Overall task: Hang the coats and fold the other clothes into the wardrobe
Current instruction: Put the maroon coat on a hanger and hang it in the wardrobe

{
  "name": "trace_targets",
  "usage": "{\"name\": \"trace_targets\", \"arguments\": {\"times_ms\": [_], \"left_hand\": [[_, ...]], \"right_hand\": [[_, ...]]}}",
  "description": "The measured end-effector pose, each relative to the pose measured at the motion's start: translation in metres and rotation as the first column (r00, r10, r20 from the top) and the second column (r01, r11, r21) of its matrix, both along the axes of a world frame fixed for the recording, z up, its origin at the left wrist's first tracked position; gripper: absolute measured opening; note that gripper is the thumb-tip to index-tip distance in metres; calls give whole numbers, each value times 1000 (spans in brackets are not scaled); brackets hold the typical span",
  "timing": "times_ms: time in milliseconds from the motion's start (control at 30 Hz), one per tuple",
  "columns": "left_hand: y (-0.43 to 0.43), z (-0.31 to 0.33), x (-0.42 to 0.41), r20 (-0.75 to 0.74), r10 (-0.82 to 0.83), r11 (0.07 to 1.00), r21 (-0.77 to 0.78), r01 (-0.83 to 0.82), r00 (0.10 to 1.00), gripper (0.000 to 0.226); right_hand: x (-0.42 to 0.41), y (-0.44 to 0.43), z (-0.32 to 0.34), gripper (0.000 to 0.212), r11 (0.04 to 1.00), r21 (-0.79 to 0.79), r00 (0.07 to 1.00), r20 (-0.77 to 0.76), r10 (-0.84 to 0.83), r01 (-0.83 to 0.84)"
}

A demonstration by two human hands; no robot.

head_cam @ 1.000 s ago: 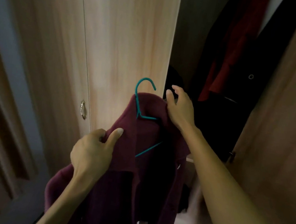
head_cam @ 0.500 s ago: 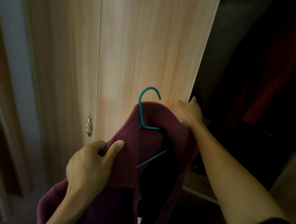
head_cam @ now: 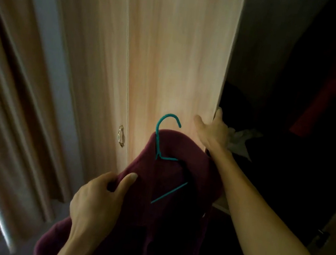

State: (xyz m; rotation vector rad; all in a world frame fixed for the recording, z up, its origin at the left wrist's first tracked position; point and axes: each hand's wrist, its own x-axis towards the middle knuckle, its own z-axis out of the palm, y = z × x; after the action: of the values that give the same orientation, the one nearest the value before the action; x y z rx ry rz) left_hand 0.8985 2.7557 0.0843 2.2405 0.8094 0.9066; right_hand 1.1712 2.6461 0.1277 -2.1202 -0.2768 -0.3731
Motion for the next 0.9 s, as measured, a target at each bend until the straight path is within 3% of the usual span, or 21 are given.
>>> {"name": "trace_targets", "arguments": {"times_ms": [133, 400, 567, 700, 800, 900], "left_hand": [[-3, -6, -26, -11, 14, 1000, -28, -14, 1000, 46], [26, -8, -87, 14, 91, 992, -91, -89, 996, 48], [46, 3, -116, 19, 85, 996, -33, -84, 996, 50], [70, 9, -133, 23, 76, 997, -14, -75, 997, 50], [92, 10, -152, 44, 67, 996, -64, -64, 997, 47], [114, 15, -169, 38, 116, 992, -63, -114, 992, 50]], "right_hand": [[-45, 6, -2, 80, 992, 72, 994, 36, 103, -105], [-125, 38, -5, 81, 981, -35, 980, 39, 195, -193], [-176, 66, -3, 77, 959, -46, 957, 71, 282, -279], [-207, 97, 7, 60, 904, -117, 904, 74, 421, -411], [-227, 127, 20, 27, 834, -151, 838, 54, 543, -531], [-244, 165, 34, 28, 738, -128, 748, -58, 661, -663]]}}
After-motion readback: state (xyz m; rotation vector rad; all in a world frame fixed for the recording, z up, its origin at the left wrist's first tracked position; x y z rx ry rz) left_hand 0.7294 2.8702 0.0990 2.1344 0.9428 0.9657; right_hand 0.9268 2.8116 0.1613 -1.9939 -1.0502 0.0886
